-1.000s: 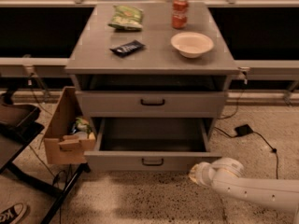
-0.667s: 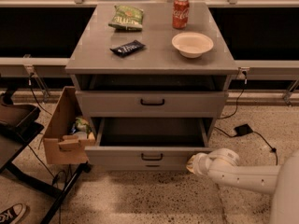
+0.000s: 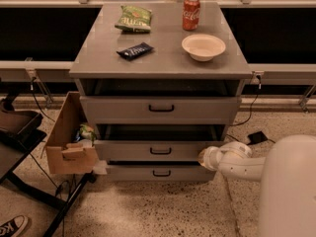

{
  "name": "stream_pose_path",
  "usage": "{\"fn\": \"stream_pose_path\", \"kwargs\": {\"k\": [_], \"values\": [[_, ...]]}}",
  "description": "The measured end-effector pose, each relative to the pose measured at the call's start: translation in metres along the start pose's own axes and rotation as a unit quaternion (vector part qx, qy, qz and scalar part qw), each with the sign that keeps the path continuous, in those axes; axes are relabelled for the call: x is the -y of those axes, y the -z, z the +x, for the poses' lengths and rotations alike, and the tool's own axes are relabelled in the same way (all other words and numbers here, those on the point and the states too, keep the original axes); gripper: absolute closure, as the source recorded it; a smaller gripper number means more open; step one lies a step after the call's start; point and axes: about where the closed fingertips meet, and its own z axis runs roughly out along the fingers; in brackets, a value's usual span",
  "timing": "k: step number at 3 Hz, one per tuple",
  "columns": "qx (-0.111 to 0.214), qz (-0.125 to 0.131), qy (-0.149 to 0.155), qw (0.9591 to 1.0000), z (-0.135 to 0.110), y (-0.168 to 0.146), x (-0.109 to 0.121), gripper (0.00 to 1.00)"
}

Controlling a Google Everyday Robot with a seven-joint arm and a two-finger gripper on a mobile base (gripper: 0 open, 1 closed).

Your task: Close middle drawer

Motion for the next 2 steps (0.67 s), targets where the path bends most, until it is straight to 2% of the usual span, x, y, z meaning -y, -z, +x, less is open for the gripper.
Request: {"fn": "stream_pose_path", "kwargs": {"k": [2], "values": [[0.008, 0.006, 0.010, 0.9999, -0.0057, -0.0023, 0.0066, 1.00]]}}
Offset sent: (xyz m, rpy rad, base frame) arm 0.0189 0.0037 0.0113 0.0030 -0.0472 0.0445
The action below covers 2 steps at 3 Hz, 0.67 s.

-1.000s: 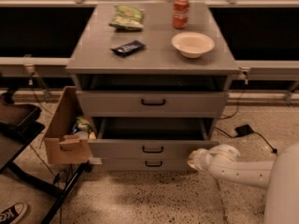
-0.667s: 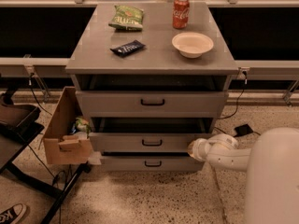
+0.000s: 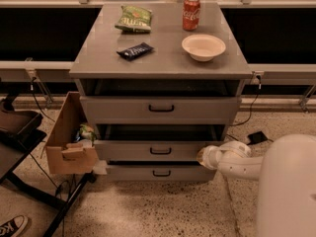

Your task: Close middle drawer

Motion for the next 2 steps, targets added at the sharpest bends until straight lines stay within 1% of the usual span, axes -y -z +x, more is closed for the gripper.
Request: {"fn": "stream_pose_path", "kwargs": {"k": [1, 2], "values": [[0.001, 0.001, 0.001, 1.0000, -0.0006, -0.0003, 0.0005, 0.84], [0.001, 0.001, 0.001, 1.0000, -0.0006, -0.0003, 0.0005, 0.55]]}}
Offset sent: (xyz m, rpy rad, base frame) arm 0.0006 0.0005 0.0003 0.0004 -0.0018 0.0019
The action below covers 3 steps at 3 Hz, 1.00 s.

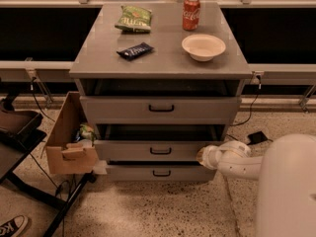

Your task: Close middle drawer

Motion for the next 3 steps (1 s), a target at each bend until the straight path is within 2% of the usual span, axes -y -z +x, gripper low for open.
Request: {"fn": "stream_pose_path", "kwargs": {"k": [2, 3], "values": [[0.000, 0.000, 0.000, 1.0000, 0.0000, 0.0000, 0.0000, 0.06], [0.000, 0.000, 0.000, 1.0000, -0.0001, -0.0001, 0.0000, 0.00]]}}
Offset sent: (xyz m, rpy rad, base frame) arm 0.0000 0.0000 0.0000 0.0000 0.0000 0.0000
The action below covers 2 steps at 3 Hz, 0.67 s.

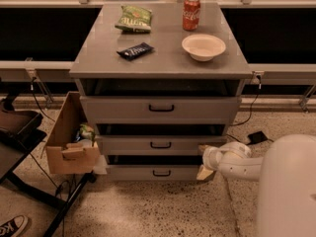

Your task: Close middle drawer

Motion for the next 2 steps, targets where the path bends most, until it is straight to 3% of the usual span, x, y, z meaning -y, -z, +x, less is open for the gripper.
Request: {"fn": "stream_pose_path", "kwargs": {"k": [1, 2], "values": [[0.000, 0.000, 0.000, 1.0000, 0.0000, 0.0000, 0.0000, 0.00], [0.000, 0.000, 0.000, 1.0000, 0.0000, 0.0000, 0.0000, 0.18]]}}
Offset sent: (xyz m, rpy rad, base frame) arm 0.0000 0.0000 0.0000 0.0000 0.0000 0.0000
